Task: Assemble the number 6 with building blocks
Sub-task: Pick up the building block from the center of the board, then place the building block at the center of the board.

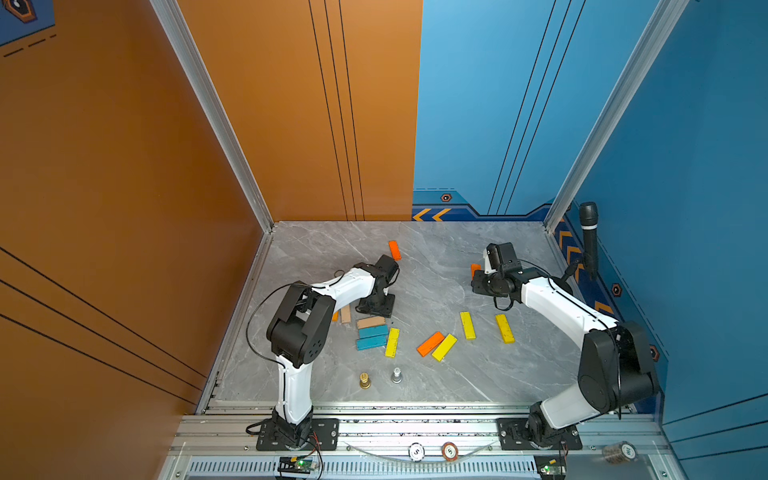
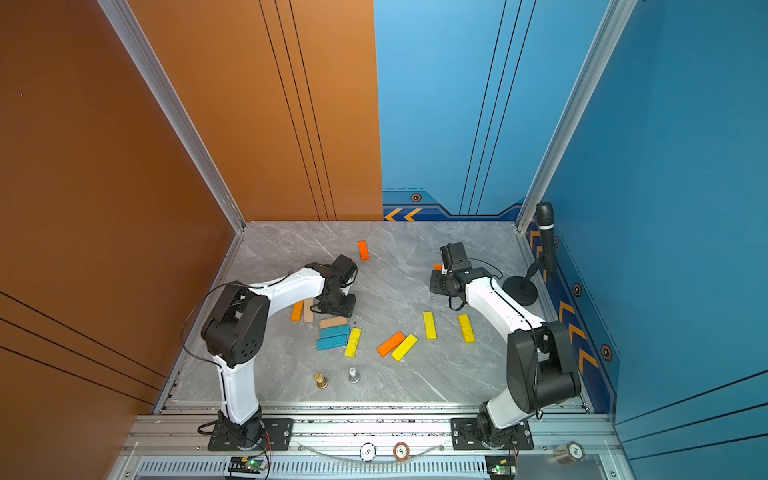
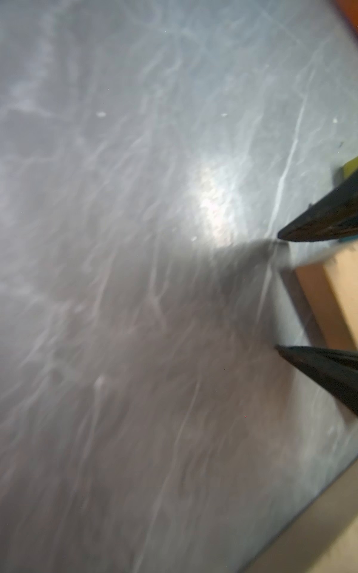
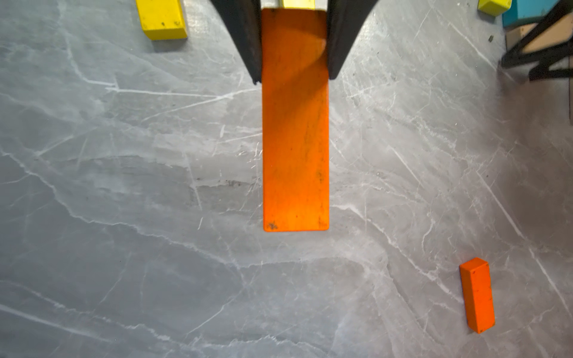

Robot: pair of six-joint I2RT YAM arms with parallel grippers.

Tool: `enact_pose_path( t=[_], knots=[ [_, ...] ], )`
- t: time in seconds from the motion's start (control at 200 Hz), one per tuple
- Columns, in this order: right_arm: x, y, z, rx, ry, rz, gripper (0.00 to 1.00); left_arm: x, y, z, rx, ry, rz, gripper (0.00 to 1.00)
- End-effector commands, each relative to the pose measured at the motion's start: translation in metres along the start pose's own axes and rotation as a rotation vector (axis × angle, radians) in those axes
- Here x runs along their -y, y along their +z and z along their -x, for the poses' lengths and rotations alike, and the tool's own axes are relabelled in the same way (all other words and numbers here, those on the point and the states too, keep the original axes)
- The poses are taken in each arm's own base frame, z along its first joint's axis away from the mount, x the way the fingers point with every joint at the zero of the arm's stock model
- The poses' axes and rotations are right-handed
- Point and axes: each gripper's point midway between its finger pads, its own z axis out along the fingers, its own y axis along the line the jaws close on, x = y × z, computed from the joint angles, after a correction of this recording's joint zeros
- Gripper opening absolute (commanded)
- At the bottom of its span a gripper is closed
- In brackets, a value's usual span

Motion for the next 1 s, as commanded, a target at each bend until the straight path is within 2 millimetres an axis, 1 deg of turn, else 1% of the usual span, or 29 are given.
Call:
enact_pose_path(
  t=[0.0,0.075,0.16,0.235,0.32,0.426,0.561,0.651,0.766,0.891,0.996],
  knots=[
    [-0.005,-0.004,-0.009,0.007,-0.011,-0.015,0.21,-0.034,0.021,-0.021,-0.112,-0.034,0.102,0.55],
    [-0.009,0.0,-0.016,-0.009,-0.032,-0.018,0.21,-0.048,0.017,-0.014,-0.095,-0.081,0.112,0.55],
    [-0.014,0.008,-0.022,-0.031,-0.041,-0.009,0.21,-0.063,0.008,-0.003,-0.062,-0.139,0.112,0.56],
    [-0.022,0.015,-0.023,-0.038,-0.058,-0.004,0.21,-0.072,0.0,0.004,-0.034,-0.181,0.091,0.57],
    [-0.032,0.025,-0.024,-0.057,-0.081,-0.005,0.21,-0.076,-0.012,0.012,0.007,-0.213,0.067,0.59],
    [-0.047,0.041,-0.027,-0.091,-0.112,-0.005,0.21,-0.07,-0.025,0.018,0.05,-0.213,0.031,0.64],
    [-0.069,0.061,-0.025,-0.111,-0.145,-0.011,0.22,-0.058,-0.04,0.022,0.091,-0.199,-0.002,0.67],
    [-0.079,0.074,-0.022,-0.121,-0.15,-0.026,0.22,-0.052,-0.048,0.024,0.112,-0.193,-0.027,0.68],
    [-0.086,0.089,-0.019,-0.125,-0.144,-0.051,0.22,-0.047,-0.058,0.027,0.139,-0.2,-0.056,0.69],
    [-0.084,0.098,-0.015,-0.113,-0.138,-0.096,0.22,-0.041,-0.063,0.028,0.151,-0.194,-0.077,0.7],
    [-0.071,0.099,-0.011,-0.11,-0.123,-0.125,0.23,-0.035,-0.065,0.027,0.15,-0.183,-0.097,0.7]
  ],
)
